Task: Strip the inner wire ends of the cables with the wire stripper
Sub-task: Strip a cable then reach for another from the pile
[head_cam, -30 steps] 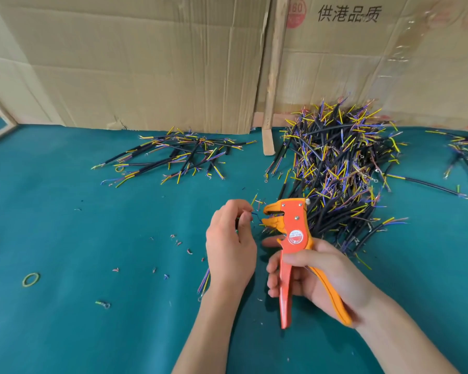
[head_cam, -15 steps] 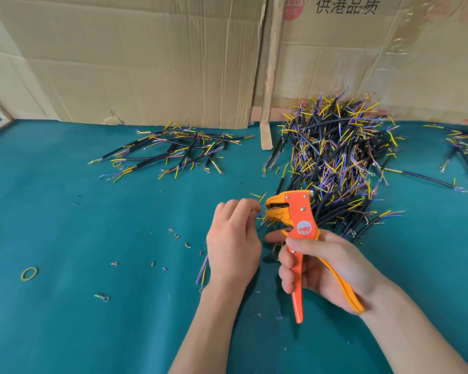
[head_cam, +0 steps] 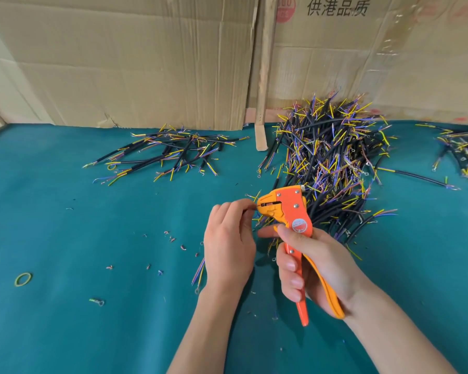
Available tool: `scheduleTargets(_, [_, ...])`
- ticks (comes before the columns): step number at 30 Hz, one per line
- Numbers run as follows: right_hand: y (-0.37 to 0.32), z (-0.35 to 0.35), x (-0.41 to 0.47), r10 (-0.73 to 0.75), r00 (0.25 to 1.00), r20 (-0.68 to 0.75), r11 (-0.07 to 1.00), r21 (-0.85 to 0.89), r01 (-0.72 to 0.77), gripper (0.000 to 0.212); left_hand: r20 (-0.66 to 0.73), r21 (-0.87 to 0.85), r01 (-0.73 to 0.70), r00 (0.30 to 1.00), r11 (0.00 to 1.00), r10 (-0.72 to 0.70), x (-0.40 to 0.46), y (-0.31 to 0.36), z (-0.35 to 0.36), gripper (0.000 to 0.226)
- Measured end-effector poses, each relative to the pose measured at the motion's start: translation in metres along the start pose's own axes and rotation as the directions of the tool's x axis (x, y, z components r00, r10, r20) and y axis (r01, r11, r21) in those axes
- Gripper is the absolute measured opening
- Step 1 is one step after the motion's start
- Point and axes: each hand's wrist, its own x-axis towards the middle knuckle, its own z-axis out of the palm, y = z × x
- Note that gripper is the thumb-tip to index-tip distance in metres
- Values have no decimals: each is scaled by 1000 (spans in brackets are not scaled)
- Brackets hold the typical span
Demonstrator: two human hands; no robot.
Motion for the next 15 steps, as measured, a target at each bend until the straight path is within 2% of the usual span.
scheduleTargets(5, [3, 0, 1, -8, 1000, 9, 998, 66, 7, 41, 15, -62, 64, 998, 996, -63, 0, 0, 0, 15])
scheduleTargets(11, [-5, -12, 0, -61, 998, -34, 967, 244, 67, 75, -27, -166, 300, 951, 939, -308, 6, -5, -3, 14])
scheduleTargets(15, [-7, -15, -3, -66, 998, 16, 962, 265, 59, 71, 7, -262, 408, 907, 874, -421, 8, -3, -5, 14])
